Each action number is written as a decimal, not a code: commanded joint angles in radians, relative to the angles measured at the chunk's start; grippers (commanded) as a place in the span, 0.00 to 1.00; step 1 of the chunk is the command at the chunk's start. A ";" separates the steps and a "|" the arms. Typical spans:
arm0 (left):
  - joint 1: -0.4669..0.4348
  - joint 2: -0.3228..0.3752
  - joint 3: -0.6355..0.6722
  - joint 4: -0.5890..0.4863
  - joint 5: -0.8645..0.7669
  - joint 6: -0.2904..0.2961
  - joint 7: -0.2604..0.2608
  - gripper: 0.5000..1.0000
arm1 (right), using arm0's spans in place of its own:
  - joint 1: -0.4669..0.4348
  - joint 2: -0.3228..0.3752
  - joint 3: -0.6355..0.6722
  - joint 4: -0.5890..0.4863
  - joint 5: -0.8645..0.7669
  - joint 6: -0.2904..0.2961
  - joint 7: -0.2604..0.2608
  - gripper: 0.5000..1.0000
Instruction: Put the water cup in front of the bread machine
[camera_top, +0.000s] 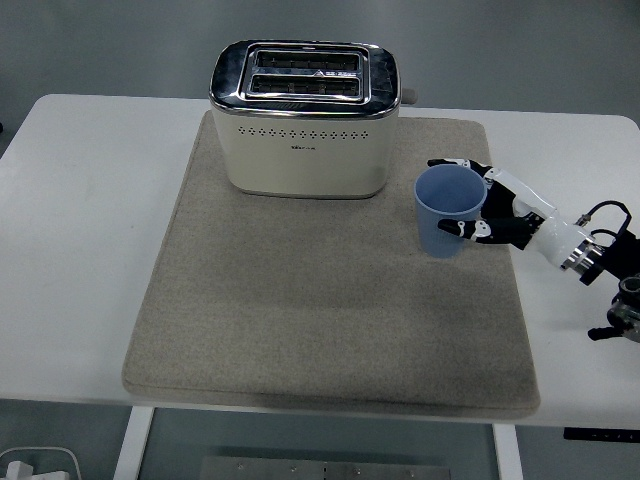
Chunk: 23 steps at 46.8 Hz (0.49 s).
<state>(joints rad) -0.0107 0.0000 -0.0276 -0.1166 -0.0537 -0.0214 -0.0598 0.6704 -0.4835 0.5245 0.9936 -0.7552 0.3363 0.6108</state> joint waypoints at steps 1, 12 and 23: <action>0.000 0.000 0.000 0.000 0.000 0.000 0.000 1.00 | 0.021 0.026 -0.003 0.000 -0.001 0.006 0.000 0.18; 0.000 0.000 0.000 0.000 0.000 0.000 0.000 1.00 | 0.044 0.114 -0.003 -0.001 -0.003 -0.002 0.000 0.18; 0.000 0.000 0.000 0.000 0.000 0.000 0.000 1.00 | 0.044 0.194 -0.008 -0.013 -0.019 -0.011 -0.003 0.19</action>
<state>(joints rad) -0.0108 0.0000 -0.0276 -0.1166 -0.0537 -0.0214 -0.0598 0.7148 -0.3121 0.5203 0.9845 -0.7690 0.3290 0.6103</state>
